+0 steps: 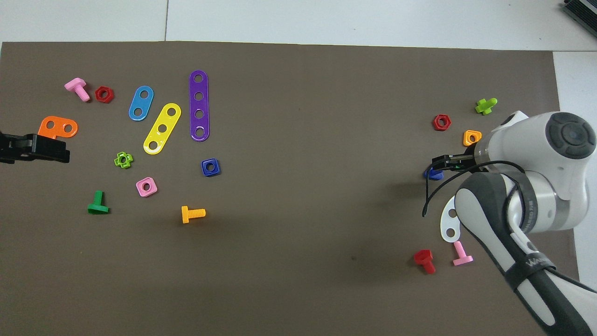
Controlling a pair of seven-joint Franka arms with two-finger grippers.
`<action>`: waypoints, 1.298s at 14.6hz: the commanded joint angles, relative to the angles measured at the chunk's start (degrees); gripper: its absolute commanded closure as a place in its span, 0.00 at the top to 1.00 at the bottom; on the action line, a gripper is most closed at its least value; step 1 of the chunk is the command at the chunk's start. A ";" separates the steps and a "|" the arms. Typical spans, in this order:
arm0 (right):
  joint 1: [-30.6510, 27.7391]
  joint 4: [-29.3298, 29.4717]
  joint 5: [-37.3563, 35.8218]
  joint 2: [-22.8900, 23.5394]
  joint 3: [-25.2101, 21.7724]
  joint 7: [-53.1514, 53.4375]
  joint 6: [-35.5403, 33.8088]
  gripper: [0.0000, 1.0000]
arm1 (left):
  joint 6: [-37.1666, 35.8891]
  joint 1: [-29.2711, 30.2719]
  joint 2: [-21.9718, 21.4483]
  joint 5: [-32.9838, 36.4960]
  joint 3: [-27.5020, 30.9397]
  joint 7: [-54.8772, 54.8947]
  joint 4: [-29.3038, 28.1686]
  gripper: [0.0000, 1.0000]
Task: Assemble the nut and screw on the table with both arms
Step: 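Reach the right gripper to the blue piece and grasp it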
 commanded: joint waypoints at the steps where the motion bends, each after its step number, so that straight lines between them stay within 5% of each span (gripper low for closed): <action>1: -0.73 -3.15 1.31 1.30 0.26 -2.62 6.36 0.91 | 0.23 0.15 -1.62 0.35 0.02 -0.01 -1.69 1.00; 9: -0.29 -4.04 1.31 3.24 0.35 -2.63 9.36 0.68 | 0.14 0.15 -1.53 0.35 0.02 -0.01 -1.69 1.00; 14: -0.11 -4.13 1.40 3.24 0.35 -2.98 9.63 0.00 | 0.14 0.15 -1.62 0.35 0.02 -0.01 -1.69 1.00; 19: 2.78 -0.71 1.31 2.53 0.43 2.01 6.57 0.00 | 0.14 0.15 -1.53 0.35 0.02 -0.01 -1.69 1.00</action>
